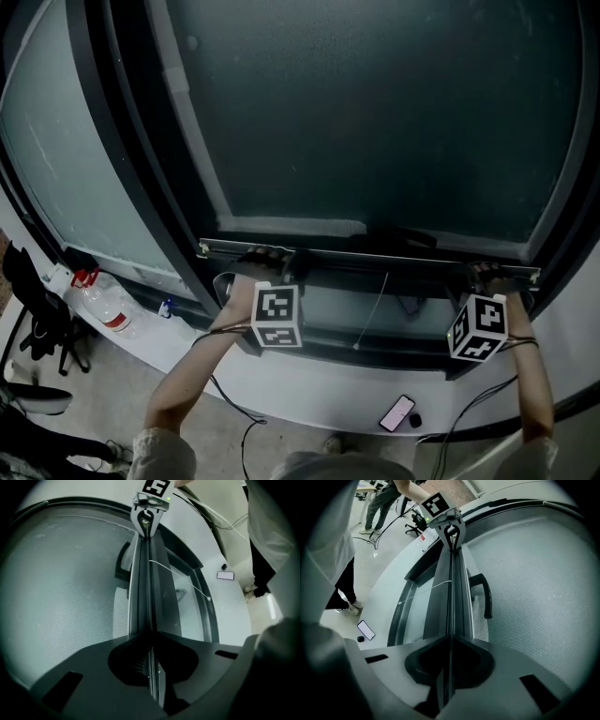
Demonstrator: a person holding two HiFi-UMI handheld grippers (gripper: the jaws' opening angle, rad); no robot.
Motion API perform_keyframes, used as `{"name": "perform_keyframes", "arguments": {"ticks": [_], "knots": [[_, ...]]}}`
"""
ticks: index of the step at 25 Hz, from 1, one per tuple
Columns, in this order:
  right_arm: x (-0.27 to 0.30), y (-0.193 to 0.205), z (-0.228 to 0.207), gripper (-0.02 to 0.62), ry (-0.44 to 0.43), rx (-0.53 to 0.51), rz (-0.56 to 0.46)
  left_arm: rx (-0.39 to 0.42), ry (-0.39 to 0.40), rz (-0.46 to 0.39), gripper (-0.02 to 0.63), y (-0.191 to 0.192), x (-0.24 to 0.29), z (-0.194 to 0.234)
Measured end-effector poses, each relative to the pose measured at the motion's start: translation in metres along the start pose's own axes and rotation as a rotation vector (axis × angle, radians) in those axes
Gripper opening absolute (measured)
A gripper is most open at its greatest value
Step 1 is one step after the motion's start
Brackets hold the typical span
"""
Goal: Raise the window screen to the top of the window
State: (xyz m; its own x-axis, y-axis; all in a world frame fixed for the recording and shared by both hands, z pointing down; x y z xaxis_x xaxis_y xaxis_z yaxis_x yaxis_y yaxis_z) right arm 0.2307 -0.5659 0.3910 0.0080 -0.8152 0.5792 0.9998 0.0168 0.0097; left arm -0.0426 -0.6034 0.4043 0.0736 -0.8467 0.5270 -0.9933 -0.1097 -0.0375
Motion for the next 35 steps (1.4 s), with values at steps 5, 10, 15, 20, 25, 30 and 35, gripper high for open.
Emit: {"name": "perform_keyframes", "arguments": {"ticks": [5,10,15,20,25,30,35], "knots": [[-0.001,0.001,-0.002,0.026,-0.023,0.000,0.004,0.034,0.018,0.013,0.026,-0.003,0.000,0.000],[0.000,-0.002,-0.008,0.023,-0.122,0.030,0.030,-0.013,0.147,0.027,0.023,-0.002,0.003,0.006],[-0.004,-0.002,-0.011,0.018,-0.262,0.014,0.031,0.004,0.294,0.040,0.020,-0.004,0.002,0.009],[0.001,-0.006,-0.020,0.016,-0.422,0.040,0.076,0.006,0.363,-0.023,0.019,-0.001,0.003,0.011],[-0.011,-0.005,-0.029,0.017,-0.307,0.043,0.053,-0.029,0.232,-0.023,0.020,0.002,-0.006,0.022],[-0.043,-0.006,-0.075,0.017,-0.106,0.038,0.051,-0.055,0.066,-0.005,0.020,0.005,-0.034,0.074],[-0.093,-0.007,-0.143,0.017,0.058,0.040,0.060,-0.056,-0.066,0.019,0.020,0.008,-0.079,0.147]]}}
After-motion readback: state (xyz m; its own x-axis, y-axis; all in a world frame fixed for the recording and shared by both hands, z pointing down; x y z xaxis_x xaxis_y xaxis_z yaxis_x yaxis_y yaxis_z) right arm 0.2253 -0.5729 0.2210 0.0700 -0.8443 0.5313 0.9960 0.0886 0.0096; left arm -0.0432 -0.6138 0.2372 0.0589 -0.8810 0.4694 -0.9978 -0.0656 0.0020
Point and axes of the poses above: the fingertips, and each gripper's own axes: x forward along the fingers, z to its left, y out of its underside, the point moved 6 cm from there along -x, backward along the fingers, and after that the axes turned 9 degrees about z, right-handed, at the moved point
